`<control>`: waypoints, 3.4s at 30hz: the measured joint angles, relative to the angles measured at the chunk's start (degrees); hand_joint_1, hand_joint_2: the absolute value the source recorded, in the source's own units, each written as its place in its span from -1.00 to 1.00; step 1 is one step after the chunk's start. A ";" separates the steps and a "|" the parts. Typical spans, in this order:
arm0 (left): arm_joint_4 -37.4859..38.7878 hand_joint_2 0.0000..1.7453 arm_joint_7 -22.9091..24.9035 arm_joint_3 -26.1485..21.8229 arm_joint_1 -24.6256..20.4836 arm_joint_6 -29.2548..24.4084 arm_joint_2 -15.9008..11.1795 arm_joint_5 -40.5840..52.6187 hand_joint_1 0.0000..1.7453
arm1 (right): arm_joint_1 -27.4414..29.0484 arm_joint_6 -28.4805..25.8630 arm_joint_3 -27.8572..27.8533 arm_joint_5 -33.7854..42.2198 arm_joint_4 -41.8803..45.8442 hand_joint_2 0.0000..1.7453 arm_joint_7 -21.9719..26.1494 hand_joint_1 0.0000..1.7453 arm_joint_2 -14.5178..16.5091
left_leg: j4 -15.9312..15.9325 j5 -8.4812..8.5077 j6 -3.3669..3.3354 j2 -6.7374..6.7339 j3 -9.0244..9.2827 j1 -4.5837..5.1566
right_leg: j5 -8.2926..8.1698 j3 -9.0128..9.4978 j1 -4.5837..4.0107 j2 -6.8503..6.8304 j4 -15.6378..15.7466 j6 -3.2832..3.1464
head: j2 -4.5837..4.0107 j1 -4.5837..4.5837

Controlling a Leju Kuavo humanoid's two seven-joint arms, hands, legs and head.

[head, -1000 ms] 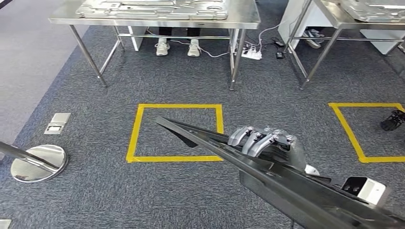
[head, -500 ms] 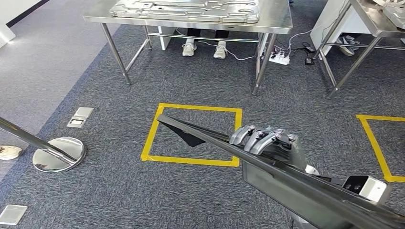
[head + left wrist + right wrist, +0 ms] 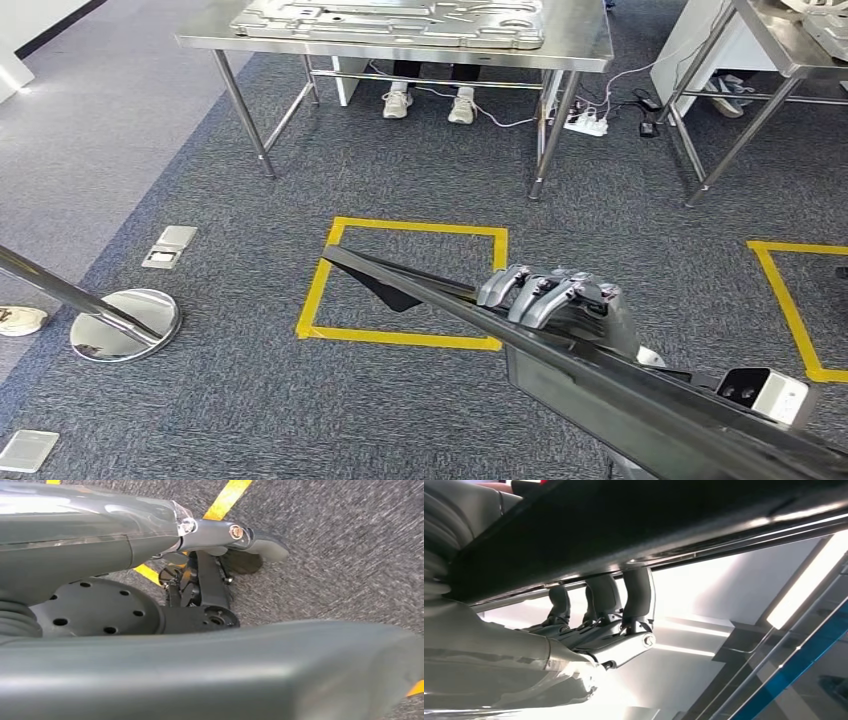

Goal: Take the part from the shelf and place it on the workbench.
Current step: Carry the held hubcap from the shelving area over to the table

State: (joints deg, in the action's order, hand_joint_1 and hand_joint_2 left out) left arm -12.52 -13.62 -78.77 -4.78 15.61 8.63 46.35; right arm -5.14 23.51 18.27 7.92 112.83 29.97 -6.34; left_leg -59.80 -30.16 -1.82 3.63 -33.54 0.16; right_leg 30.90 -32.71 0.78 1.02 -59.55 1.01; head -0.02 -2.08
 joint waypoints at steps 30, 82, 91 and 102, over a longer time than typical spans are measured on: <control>0.00 1.00 0.28 -0.45 0.08 0.09 -0.09 0.27 -1.00 | 0.35 1.04 -1.13 0.85 -0.45 1.00 0.10 1.00 -0.20 | 1.07 -1.90 2.17 -0.46 3.36 -1.81 | -0.61 -0.73 1.62 0.27 -0.57 1.15 | 0.00 0.07; 0.00 1.00 0.31 -0.49 -0.22 0.22 0.00 0.82 -1.00 | 0.82 1.88 -2.55 1.49 -0.44 1.00 0.03 1.00 -0.33 | -3.66 -3.92 2.20 -3.09 0.60 -1.42 | -0.32 -0.10 1.63 -1.07 -0.17 0.38 | 0.01 0.16; -0.01 1.00 0.28 -0.49 -0.06 0.39 0.00 0.85 -1.00 | 0.75 2.20 -3.10 2.02 -0.51 1.00 0.16 1.00 -0.39 | -1.99 1.75 0.35 -3.23 -1.54 -0.50 | 1.52 2.08 1.29 -1.26 0.02 0.34 | 0.01 0.16; -0.01 1.00 0.10 -0.51 -0.11 0.66 0.04 0.85 -1.00 | 0.89 2.75 -4.44 2.32 -0.67 1.00 0.26 1.00 -1.27 | 0.63 0.24 -1.31 -3.31 0.61 -0.03 | 6.19 -6.48 0.77 -1.22 -14.51 1.51 | 0.00 0.20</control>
State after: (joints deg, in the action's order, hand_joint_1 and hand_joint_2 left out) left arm -12.53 -13.52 -79.28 -4.89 16.26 8.68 47.19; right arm -4.25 26.27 13.83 10.25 112.16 30.23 -7.61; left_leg -59.17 -29.92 -3.13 0.32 -32.93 0.14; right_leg 37.09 -39.19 1.55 -0.20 -74.06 2.52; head -0.02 -1.88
